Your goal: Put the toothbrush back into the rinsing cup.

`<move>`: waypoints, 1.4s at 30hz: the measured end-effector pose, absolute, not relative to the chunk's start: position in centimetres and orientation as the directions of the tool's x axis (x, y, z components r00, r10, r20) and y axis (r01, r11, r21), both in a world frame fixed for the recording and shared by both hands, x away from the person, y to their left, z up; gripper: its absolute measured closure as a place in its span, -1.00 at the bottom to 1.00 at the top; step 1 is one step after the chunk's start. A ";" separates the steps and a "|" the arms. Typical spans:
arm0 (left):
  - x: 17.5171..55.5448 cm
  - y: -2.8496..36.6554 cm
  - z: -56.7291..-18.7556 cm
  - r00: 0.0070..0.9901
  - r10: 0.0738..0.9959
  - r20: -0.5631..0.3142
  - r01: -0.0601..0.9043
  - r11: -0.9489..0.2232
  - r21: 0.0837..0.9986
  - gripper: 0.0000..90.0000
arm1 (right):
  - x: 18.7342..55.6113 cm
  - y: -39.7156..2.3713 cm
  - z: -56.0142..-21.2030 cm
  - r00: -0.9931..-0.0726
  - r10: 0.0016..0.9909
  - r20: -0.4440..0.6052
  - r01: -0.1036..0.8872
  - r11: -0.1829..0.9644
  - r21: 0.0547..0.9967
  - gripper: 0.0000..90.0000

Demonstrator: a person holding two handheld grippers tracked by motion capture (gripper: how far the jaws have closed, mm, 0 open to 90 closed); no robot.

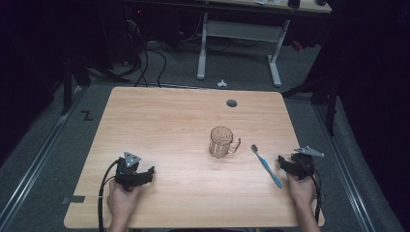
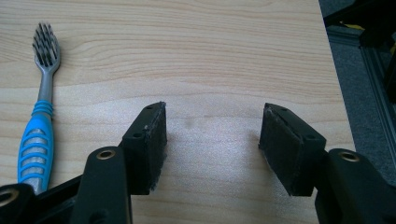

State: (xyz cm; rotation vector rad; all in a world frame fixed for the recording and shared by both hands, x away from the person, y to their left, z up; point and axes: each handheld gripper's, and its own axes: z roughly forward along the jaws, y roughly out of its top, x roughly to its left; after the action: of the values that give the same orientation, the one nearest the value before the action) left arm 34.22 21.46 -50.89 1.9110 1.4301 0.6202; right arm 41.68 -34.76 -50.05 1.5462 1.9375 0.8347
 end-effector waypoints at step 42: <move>34.2 21.5 -50.9 0.285 0.958 -0.017 0.644 -0.179 0.743 -0.50 | 41.6 -34.6 -50.0 -0.248 0.969 -0.015 0.648 0.177 0.741 0.06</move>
State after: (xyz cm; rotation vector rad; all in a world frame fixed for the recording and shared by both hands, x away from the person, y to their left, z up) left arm 34.22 21.48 -50.88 1.9093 1.4345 0.6201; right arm 41.57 -34.61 -49.98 1.5171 1.9668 0.8587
